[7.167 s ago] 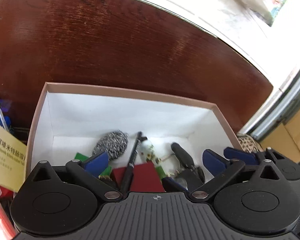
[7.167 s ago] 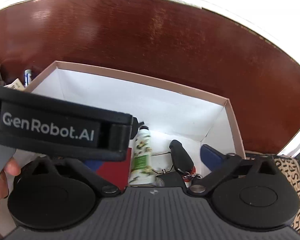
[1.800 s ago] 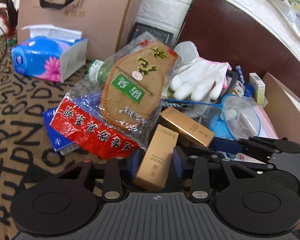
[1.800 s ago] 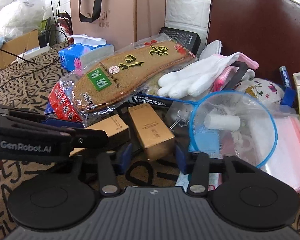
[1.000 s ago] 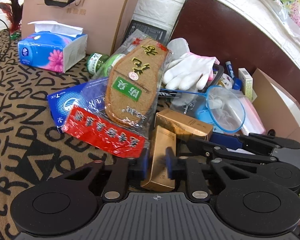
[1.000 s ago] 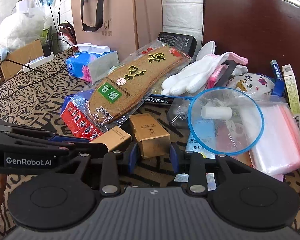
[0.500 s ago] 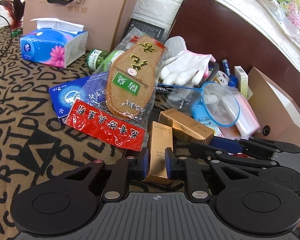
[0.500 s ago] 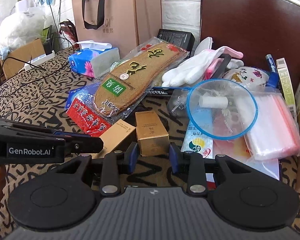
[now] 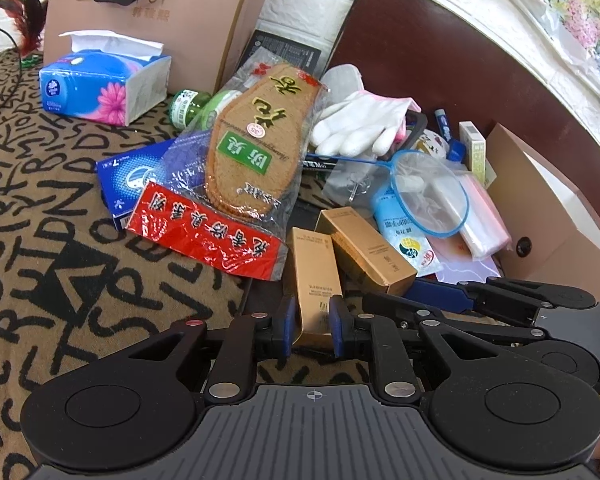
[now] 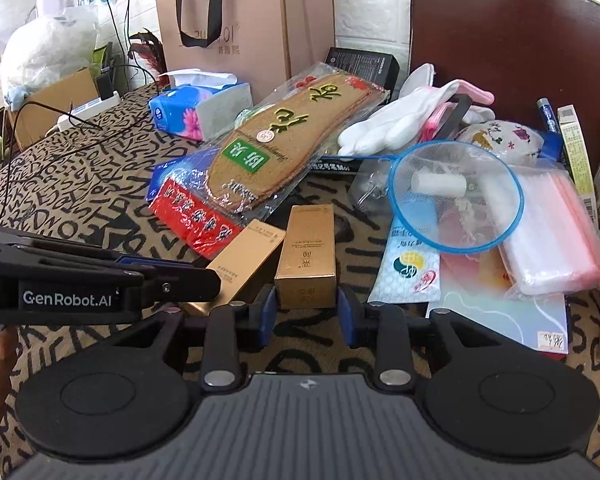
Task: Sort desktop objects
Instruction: 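Lower the right tool onto the upright gold box and close on it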
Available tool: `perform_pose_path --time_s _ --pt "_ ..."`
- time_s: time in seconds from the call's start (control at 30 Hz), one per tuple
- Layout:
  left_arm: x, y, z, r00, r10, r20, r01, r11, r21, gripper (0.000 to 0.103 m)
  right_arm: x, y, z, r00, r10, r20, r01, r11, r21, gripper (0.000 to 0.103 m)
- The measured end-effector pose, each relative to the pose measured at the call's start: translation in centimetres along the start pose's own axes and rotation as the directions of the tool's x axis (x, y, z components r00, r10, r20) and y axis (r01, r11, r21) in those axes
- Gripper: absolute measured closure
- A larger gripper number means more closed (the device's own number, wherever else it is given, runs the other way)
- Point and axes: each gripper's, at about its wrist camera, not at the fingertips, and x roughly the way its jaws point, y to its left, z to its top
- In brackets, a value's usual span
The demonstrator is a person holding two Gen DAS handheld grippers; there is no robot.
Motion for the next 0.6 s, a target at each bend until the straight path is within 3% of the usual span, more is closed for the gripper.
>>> perform_pose_path --time_s 0.1,0.33,0.43,0.6 --pt "-0.1 0.0 -0.1 1.0 -0.003 -0.002 0.003 1.0 -0.002 0.067 -0.2 0.1 -0.3 1.0 0.003 -0.003 -0.003 1.0 0.001 0.066" --pt "0.0 -0.1 0.0 1.0 -0.008 0.0 0.008 1.0 -0.013 0.064 -0.5 0.0 -0.8 1.0 0.003 -0.014 -0.003 1.0 0.011 0.066" --pt "0.2 -0.1 0.2 1.0 -0.009 0.005 0.009 1.0 -0.02 0.053 -0.5 -0.3 -1.0 1.0 0.003 -0.018 -0.003 1.0 0.022 0.066" --pt "0.8 -0.3 0.5 1.0 0.001 0.002 -0.001 1.0 -0.005 0.043 -0.4 -0.6 -1.2 1.0 0.002 -0.027 -0.001 1.0 0.031 0.066"
